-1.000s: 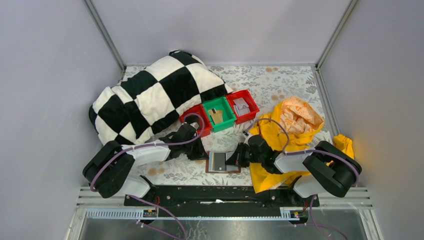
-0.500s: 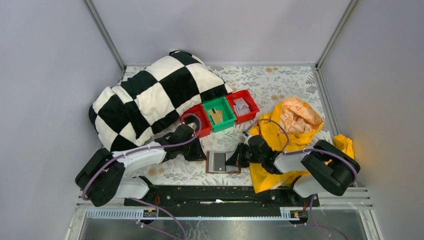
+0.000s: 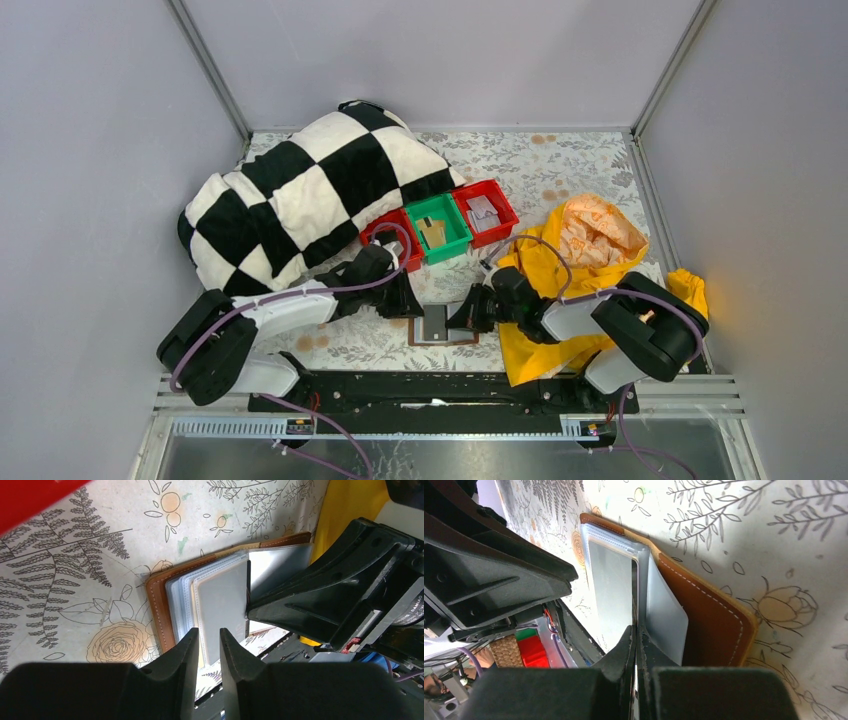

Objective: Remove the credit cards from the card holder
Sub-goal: Remove the credit card from the card holder.

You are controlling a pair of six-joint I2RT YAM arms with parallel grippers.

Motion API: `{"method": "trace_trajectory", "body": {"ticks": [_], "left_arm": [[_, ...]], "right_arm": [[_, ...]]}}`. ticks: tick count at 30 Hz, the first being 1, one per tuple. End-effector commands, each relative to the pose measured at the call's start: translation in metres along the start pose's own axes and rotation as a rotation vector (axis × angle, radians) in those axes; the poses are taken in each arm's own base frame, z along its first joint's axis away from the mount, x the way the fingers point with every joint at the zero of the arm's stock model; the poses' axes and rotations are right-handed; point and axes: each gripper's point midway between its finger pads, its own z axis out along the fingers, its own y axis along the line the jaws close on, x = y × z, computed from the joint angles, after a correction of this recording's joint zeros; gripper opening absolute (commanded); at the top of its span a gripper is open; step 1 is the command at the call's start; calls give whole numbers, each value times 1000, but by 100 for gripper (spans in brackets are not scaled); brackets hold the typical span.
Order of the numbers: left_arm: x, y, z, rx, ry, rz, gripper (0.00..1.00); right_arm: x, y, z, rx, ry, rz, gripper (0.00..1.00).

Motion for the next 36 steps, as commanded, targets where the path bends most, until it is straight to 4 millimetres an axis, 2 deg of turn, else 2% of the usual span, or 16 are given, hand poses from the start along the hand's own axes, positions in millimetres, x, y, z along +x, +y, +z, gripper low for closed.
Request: {"method": "trace_trajectory", "body": {"ticks": [1,16,28,36], "left_arm": [[-15,-23,-4,64,-42,28,26],[-14,-11,-8,18,-73,2,24],[-9,1,11,-23,-28,-34,23],[3,24,15,-93,-19,-88,21]], "right_arm": [[-9,16,8,-43,10,-23,0],[-22,39,21,-99,19,-26,0],[-14,28,19,-95,25,0,0],[-10,14,14,-64,17,12,0]]}}
